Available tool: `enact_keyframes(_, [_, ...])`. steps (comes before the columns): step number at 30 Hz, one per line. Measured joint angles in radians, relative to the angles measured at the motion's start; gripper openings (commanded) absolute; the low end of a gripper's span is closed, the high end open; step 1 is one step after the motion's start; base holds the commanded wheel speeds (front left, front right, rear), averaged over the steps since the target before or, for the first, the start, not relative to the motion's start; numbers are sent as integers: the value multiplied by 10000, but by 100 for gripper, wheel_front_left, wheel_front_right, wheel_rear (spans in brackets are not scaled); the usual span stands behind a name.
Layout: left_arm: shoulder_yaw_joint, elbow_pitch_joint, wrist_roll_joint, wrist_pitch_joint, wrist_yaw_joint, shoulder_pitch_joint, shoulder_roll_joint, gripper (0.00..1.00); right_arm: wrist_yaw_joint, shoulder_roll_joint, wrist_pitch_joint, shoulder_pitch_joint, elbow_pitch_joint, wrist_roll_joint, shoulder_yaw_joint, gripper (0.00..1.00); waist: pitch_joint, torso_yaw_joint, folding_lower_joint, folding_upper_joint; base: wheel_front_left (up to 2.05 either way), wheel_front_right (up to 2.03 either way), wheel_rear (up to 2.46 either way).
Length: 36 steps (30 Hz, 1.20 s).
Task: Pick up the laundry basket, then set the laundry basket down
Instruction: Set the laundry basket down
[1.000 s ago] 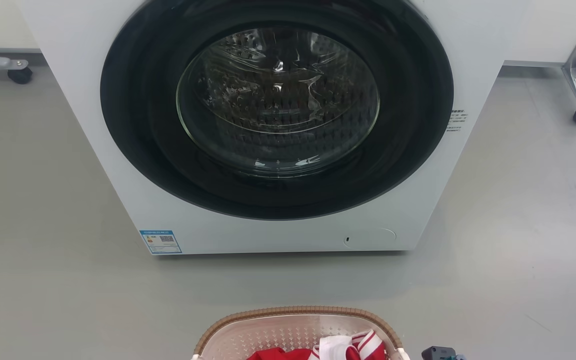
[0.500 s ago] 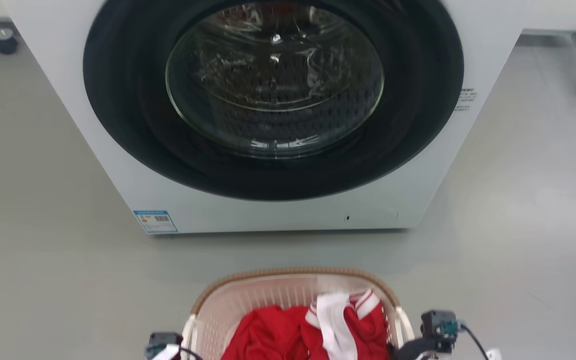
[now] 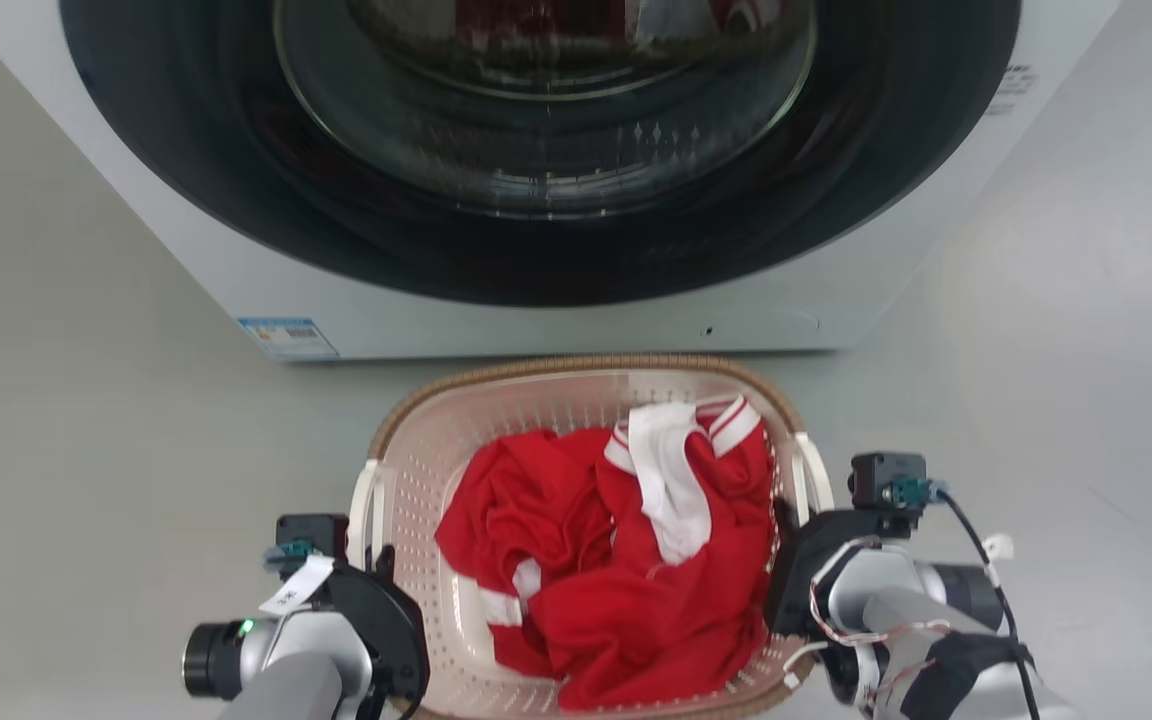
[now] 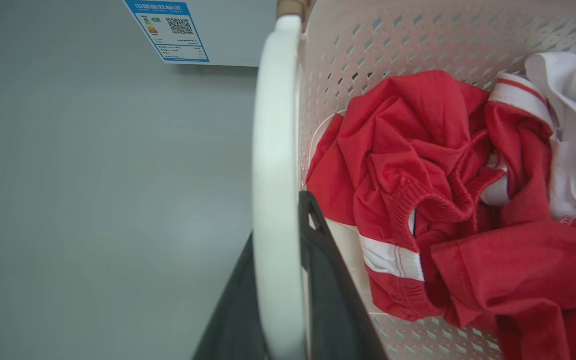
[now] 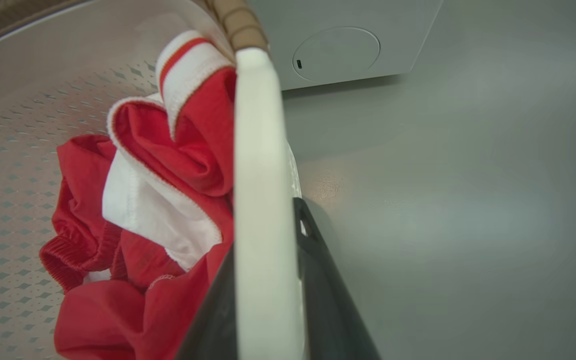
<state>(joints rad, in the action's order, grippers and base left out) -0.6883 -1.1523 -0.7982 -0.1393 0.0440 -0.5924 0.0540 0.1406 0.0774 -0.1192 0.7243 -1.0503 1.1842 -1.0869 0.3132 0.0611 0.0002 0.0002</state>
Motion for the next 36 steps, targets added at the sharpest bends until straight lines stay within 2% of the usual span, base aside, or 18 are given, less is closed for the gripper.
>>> enact_keyframes(28, [190,196,100,-667,190,-2786,-4,0,-12,52,-671,3027,-681,-437,128,0,4171,338,0,0,0,0,0])
enact_keyframes(36, [226,184,161,-826,190,-3097,-36,0,-12,58,-819,3360,-865,-516,134,0,5036,389,-1,1,0,0,0])
